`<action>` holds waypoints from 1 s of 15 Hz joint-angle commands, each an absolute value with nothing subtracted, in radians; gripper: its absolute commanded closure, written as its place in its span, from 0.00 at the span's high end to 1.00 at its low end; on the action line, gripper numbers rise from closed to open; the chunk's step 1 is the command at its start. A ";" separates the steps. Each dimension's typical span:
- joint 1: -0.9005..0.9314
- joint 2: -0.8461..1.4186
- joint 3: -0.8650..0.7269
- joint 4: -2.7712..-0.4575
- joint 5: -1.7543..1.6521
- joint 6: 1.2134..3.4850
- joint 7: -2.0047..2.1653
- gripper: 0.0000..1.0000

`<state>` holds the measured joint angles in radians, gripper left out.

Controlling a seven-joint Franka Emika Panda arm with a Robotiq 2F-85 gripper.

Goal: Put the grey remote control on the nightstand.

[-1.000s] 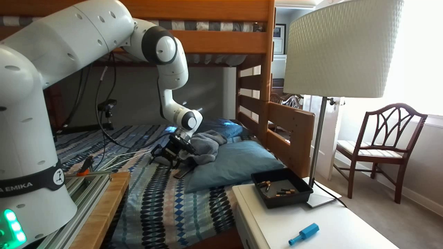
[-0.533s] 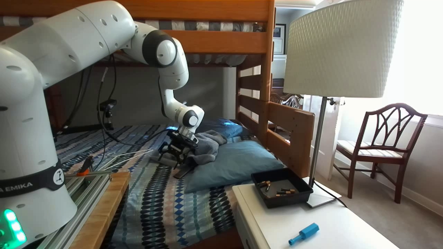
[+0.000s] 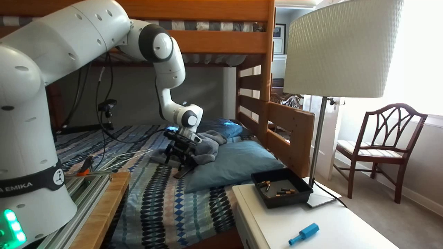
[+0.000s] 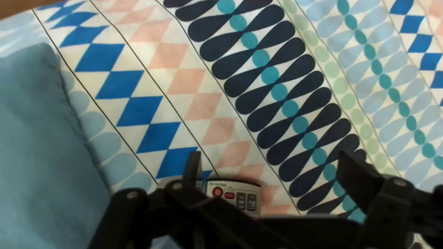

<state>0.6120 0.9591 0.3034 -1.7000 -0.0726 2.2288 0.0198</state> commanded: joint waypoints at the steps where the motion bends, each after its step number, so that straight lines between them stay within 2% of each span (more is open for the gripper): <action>1: 0.691 0.907 0.224 -1.757 -0.113 2.287 0.187 1.00; 9: 0.721 0.933 0.195 -1.718 -0.096 2.293 0.214 1.00; 15: 0.765 0.962 0.135 -1.718 -0.044 2.572 0.468 1.00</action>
<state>0.7277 0.9400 0.1697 -1.7242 -0.0814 2.4734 0.3660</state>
